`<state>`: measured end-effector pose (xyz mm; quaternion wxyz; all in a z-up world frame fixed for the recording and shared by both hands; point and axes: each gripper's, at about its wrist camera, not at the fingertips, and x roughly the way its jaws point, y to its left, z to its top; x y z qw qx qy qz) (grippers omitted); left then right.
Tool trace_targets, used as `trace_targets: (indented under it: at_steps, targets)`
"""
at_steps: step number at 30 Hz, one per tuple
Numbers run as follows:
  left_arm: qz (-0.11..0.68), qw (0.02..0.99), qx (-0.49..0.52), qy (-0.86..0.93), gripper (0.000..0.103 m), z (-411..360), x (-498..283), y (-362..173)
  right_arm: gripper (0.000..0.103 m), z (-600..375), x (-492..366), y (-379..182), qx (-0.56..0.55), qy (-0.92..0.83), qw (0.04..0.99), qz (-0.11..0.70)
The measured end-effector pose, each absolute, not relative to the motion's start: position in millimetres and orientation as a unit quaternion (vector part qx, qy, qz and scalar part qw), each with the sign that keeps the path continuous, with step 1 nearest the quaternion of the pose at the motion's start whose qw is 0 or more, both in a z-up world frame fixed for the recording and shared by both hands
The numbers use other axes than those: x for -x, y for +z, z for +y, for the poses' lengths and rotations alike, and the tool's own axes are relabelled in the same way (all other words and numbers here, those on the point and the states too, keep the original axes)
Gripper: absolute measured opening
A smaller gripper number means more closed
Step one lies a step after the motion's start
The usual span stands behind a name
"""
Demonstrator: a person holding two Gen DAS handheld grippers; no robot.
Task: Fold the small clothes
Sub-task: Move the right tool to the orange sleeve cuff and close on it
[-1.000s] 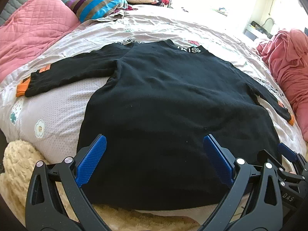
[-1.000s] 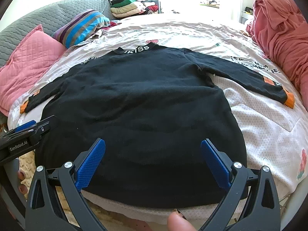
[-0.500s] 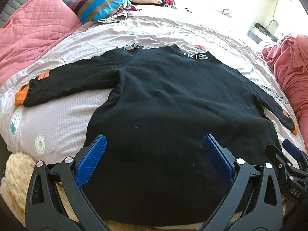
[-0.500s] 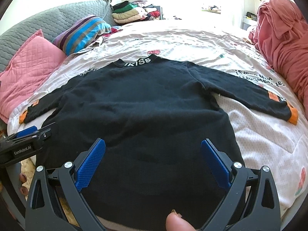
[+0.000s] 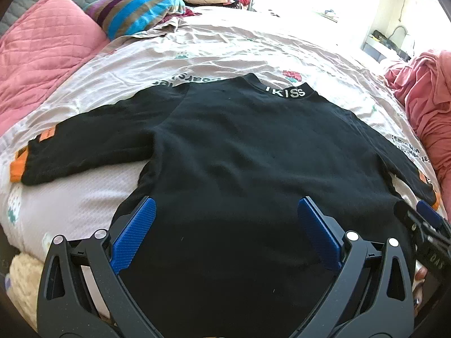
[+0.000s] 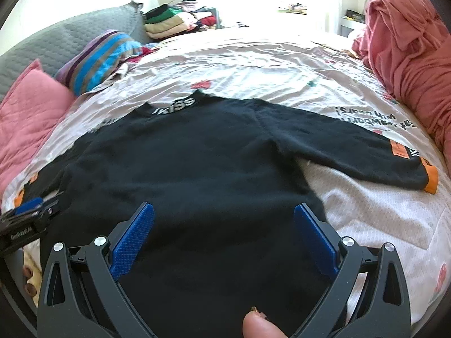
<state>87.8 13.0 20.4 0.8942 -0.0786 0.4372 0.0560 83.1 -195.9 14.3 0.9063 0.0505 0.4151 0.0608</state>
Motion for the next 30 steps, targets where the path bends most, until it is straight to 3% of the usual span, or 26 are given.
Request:
trace_targets:
  at_steps: [16, 30]
  targets:
    - [0.463, 0.883, 0.070, 0.046, 0.095, 9, -148, 8, 0.099, -261, -148, 0, -0.099, -0.035, 0.898, 0.427]
    - [0.480, 0.874, 0.062, 0.031, 0.095, -12, -184, -1, 0.099, -364, -153, -15, -0.175, -0.159, 0.876, 0.420]
